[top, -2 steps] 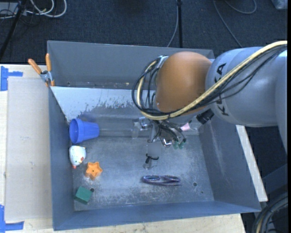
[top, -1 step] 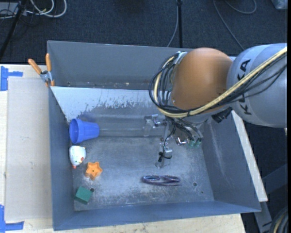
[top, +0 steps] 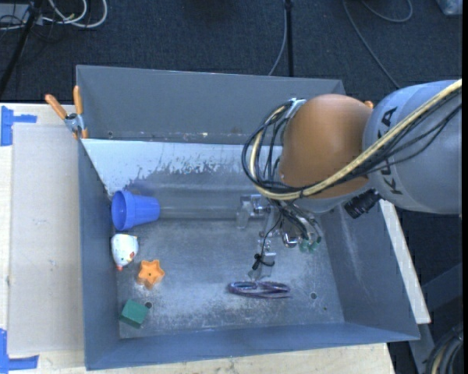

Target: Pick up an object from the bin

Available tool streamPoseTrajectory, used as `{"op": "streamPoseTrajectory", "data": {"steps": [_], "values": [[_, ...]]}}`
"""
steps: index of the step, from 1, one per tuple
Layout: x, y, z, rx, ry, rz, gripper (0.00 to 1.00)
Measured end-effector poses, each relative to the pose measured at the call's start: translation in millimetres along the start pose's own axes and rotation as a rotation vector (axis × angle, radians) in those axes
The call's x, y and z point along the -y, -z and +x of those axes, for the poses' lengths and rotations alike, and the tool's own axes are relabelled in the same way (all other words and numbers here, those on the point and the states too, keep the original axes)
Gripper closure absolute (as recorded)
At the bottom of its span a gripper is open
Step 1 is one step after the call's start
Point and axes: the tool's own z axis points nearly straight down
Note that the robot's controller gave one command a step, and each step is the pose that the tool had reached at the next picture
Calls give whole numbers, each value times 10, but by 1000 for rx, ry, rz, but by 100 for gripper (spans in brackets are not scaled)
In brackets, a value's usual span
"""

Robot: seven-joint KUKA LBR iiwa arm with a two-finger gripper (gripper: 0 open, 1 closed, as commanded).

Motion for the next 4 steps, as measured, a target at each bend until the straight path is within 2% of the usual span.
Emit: {"op": "streamPoseTrajectory", "data": {"steps": [1,2,3,4], "values": [[139,-200,165,-14,146,0,0],[433,-214,262,-2,239,0,0],[429,-549,345,-8,85,1,0],[526,-1158,428,-6,220,-1,100]]}}
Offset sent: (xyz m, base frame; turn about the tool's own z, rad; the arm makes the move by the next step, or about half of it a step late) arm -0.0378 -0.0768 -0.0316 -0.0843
